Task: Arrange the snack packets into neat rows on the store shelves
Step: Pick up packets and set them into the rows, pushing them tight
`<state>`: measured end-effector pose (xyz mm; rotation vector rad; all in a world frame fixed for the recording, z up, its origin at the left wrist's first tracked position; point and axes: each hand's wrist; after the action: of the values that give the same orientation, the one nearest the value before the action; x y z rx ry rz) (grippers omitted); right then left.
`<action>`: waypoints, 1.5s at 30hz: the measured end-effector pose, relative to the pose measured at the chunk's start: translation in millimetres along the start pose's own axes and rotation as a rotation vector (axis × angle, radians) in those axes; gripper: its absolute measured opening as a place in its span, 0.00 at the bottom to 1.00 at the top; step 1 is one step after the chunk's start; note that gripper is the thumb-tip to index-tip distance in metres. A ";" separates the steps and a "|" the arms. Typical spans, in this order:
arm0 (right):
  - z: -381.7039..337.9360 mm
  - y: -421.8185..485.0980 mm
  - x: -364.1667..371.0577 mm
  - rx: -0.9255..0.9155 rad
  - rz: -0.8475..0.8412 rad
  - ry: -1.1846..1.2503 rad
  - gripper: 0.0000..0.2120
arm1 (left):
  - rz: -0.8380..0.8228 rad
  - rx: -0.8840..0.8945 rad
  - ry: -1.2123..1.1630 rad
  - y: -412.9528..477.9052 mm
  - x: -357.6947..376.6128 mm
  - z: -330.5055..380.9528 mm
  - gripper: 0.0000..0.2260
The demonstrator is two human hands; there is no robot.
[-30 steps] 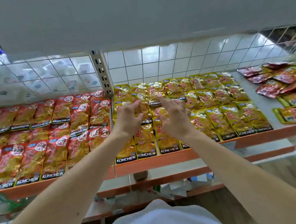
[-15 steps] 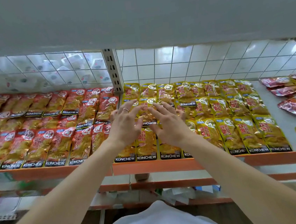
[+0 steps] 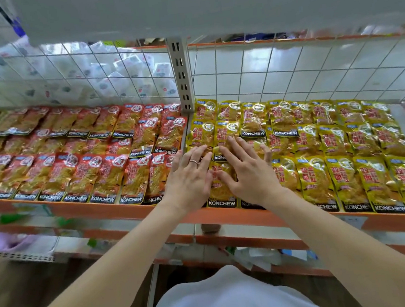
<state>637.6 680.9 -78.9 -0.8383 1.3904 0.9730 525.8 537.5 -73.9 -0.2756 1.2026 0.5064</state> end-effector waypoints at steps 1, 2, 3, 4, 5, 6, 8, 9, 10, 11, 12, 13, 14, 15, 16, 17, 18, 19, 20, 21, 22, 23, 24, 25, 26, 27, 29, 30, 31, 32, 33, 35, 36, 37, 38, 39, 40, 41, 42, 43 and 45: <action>-0.6 -1.3 1.5 0.000 0.012 -0.016 0.35 | 0.014 -0.001 -0.009 -1.0 0.3 -0.2 0.24; -1.1 -2.6 2.5 0.002 0.026 -0.030 0.35 | 0.025 -0.005 -0.023 -1.7 0.2 -0.1 0.24; -1.4 -3.3 3.3 0.004 0.037 -0.037 0.34 | 0.031 -0.008 -0.038 -1.9 0.3 0.1 0.24; -1.7 -3.6 3.5 0.005 0.039 -0.040 0.34 | 0.034 -0.009 -0.049 -2.0 0.5 0.4 0.23; -1.7 -3.7 3.7 0.005 0.037 -0.042 0.34 | 0.038 -0.006 -0.056 -2.2 1.1 0.5 0.23; -2.0 -3.5 4.1 0.004 0.036 -0.043 0.34 | 0.049 0.001 -0.062 -2.7 1.7 0.5 0.23; -1.9 -3.8 3.4 -0.003 0.038 -0.052 0.35 | 0.082 0.005 -0.082 -3.4 2.2 -0.4 0.23; -1.8 -4.0 3.3 -0.009 0.033 -0.061 0.36 | 0.101 0.000 -0.092 -4.1 1.9 -0.6 0.23; -1.5 -4.2 2.9 -0.013 0.029 -0.071 0.37 | 0.121 -0.006 -0.098 -5.1 1.9 -0.6 0.23; -1.4 -4.3 3.1 -0.015 0.026 -0.079 0.38 | 0.139 -0.008 -0.098 -6.3 1.5 0.0 0.22; -1.5 -4.5 2.8 -0.014 0.023 -0.086 0.39 | 0.155 -0.006 -0.097 -7.4 0.9 1.1 0.22; -1.6 -4.5 2.9 -0.013 0.020 -0.091 0.39 | 0.168 -0.002 -0.099 -8.2 0.7 1.6 0.21; -1.6 -4.6 3.0 -0.012 0.016 -0.095 0.39 | 0.179 0.002 -0.103 -8.5 0.4 1.9 0.21; -1.2 -4.7 3.0 -0.013 0.011 -0.101 0.39 | 0.186 0.004 -0.107 -8.4 0.2 2.2 0.21; -0.9 -4.8 3.3 -0.016 0.003 -0.107 0.39 | 0.189 0.005 -0.106 -8.3 -0.1 2.3 0.21; -0.6 -5.1 3.4 -0.022 0.000 -0.113 0.39 | 0.188 0.004 -0.102 -8.2 -0.2 2.6 0.21; -0.2 -5.2 3.4 -0.026 0.003 -0.115 0.39 | 0.183 0.002 -0.099 -7.7 -0.2 3.1 0.21; 0.3 -5.2 3.6 -0.031 0.008 -0.115 0.40 | 0.177 -0.003 -0.099 -7.2 -0.5 3.8 0.21; 0.5 -5.2 3.2 -0.036 0.010 -0.115 0.40 | 0.172 -0.012 -0.105 -6.7 -1.2 4.5 0.21; 0.8 -5.0 3.9 -0.041 0.008 -0.117 0.40 | 0.169 -0.023 -0.114 -6.3 -2.0 5.1 0.21; 1.1 -4.9 4.5 -0.044 0.005 -0.121 0.41 | 0.168 -0.035 -0.123 -6.0 -2.8 5.4 0.21; 1.3 -4.9 5.0 -0.045 0.008 -0.121 0.41 | 0.170 -0.046 -0.129 -5.8 -3.5 5.5 0.22; 1.5 -4.7 5.3 -0.046 0.012 -0.122 0.41 | 0.174 -0.053 -0.128 -5.5 -4.0 5.3 0.23; 1.8 -4.6 5.1 -0.048 0.015 -0.123 0.41 | 0.178 -0.059 -0.121 -5.3 -3.8 4.9 0.23; 2.0 -4.7 4.9 -0.048 0.012 -0.127 0.41 | 0.180 -0.063 -0.113 -5.4 -3.4 4.6 0.24; 2.2 -4.9 4.2 -0.047 0.008 -0.133 0.41 | 0.183 -0.068 -0.103 -5.5 -2.8 4.8 0.24; 1.3 -5.3 2.8 -0.046 -0.004 -0.150 0.42 | 0.192 -0.086 -0.090 -5.4 -1.8 5.0 0.24; 0.6 -5.1 2.1 -0.046 -0.009 -0.159 0.42 | 0.194 -0.099 -0.092 -5.2 -1.5 5.0 0.24; 0.3 -5.0 1.8 -0.045 -0.011 -0.162 0.42 | 0.192 -0.107 -0.098 -5.0 -1.2 4.8 0.24; 0.0 -5.1 1.5 -0.044 -0.010 -0.162 0.42 | 0.188 -0.108 -0.103 -4.9 -0.9 4.5 0.24; 0.0 -5.3 1.5 -0.042 -0.006 -0.162 0.42 | 0.185 -0.104 -0.108 -4.8 -0.6 4.1 0.24; -0.4 -5.5 2.1 -0.043 0.003 -0.160 0.42 | 0.185 -0.091 -0.114 -4.9 -0.8 3.4 0.24; -0.8 -5.6 2.1 -0.042 0.007 -0.160 0.42 | 0.186 -0.087 -0.118 -5.0 -1.0 3.2 0.25; -1.1 -5.8 2.3 -0.041 0.008 -0.162 0.42 | 0.189 -0.083 -0.121 -5.3 -1.2 3.1 0.25; -1.4 -6.0 2.4 -0.039 0.006 -0.166 0.42 | 0.193 -0.081 -0.125 -5.4 -1.3 2.9 0.25; -1.5 -5.8 2.4 -0.039 0.003 -0.171 0.42 | 0.196 -0.078 -0.127 -5.5 -1.3 2.9 0.25; -1.7 -5.7 2.3 -0.039 0.001 -0.174 0.42 | 0.197 -0.075 -0.128 -5.8 -1.3 2.7 0.25; -1.9 -5.7 1.8 -0.036 0.002 -0.174 0.41 | 0.200 -0.071 -0.131 -6.0 -1.0 2.3 0.25; -2.1 -5.4 1.3 -0.033 0.006 -0.173 0.41 | 0.205 -0.066 -0.135 -5.6 -0.7 1.7 0.25; -2.3 -5.5 0.9 -0.032 0.010 -0.171 0.41 | 0.211 -0.061 -0.137 -5.7 -0.3 1.2 0.25; -2.5 -5.5 -0.6 -0.033 0.023 -0.163 0.42 | 0.224 -0.052 -0.142 -6.0 -0.4 0.7 0.25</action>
<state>641.7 676.3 -78.9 -0.7521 1.2499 1.0610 529.4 532.7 -73.7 -0.1468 1.0886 0.7409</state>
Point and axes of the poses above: each hand's wrist, its own y-axis towards the middle knuckle, its own x-axis out of the palm, z = x × y, and after that the axes turned 13 degrees about -y, right-handed
